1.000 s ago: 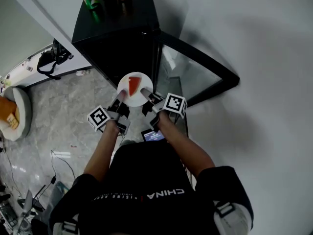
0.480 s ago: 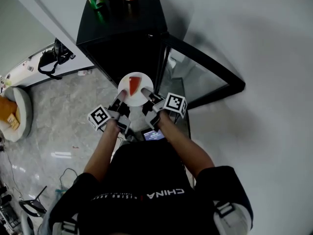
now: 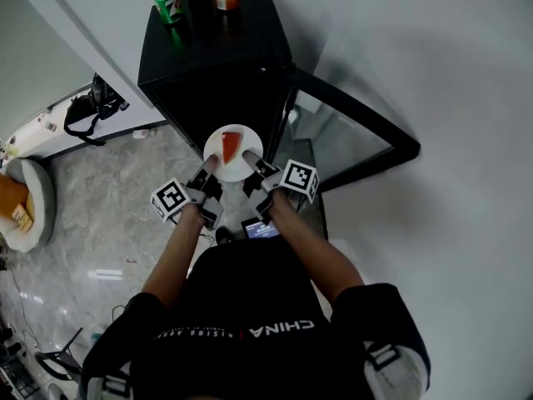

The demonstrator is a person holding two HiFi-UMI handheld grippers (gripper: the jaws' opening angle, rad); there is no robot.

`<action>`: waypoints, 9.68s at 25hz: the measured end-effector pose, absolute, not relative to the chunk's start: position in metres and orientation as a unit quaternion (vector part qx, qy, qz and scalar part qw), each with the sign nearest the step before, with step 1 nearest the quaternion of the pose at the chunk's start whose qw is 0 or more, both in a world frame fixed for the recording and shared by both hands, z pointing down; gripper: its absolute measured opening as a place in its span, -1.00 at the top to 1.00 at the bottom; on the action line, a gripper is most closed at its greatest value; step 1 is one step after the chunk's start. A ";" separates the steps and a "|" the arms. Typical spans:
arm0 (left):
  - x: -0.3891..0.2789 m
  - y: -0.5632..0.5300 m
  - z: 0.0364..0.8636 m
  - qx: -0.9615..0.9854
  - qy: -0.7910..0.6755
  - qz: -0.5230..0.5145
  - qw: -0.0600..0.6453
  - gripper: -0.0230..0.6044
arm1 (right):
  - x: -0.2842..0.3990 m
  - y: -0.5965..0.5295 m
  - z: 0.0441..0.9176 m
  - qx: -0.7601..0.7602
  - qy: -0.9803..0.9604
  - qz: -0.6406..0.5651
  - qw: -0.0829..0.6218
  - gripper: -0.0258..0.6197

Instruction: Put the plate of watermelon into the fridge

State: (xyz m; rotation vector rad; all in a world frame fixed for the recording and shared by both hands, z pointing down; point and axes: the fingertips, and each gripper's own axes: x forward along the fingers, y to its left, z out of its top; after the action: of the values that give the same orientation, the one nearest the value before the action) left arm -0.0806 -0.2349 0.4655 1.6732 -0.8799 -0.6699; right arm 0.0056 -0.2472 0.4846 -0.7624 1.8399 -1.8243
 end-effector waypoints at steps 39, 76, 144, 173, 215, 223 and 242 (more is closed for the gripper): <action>-0.123 -0.321 0.531 0.638 -0.431 -0.302 0.562 0.86 | -0.035 -0.334 0.543 -0.325 0.677 -0.651 0.115 0.82; -0.133 -0.434 0.697 0.631 -0.426 -0.314 0.567 0.78 | -0.070 -0.469 0.715 -0.337 0.623 -0.664 0.241 0.83; -0.149 -0.476 0.717 0.734 -0.563 0.088 0.370 0.64 | -0.067 -0.488 0.726 -0.416 0.793 -0.437 -0.083 0.73; -0.142 -0.526 0.713 0.751 -0.543 0.175 0.334 0.65 | -0.071 -0.539 0.720 -0.440 0.795 -0.376 -0.179 0.73; -0.055 -0.283 0.487 0.867 -0.393 0.000 0.306 0.87 | -0.008 -0.321 0.492 -0.340 0.871 -0.343 -0.092 0.84; -0.032 -0.237 0.496 0.840 -0.431 -0.023 0.329 0.87 | 0.025 -0.294 0.507 -0.286 0.873 -0.384 -0.091 0.84; -0.092 -0.052 0.511 0.847 -0.432 -0.011 0.311 0.87 | 0.025 -0.133 0.512 -0.348 0.858 -0.368 -0.084 0.85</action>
State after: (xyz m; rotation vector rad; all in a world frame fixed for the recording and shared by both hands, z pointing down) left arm -0.0921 -0.0521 0.5111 2.2361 -1.1396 -0.0280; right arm 0.0249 -0.1330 0.5116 -1.1561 2.8505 -1.2220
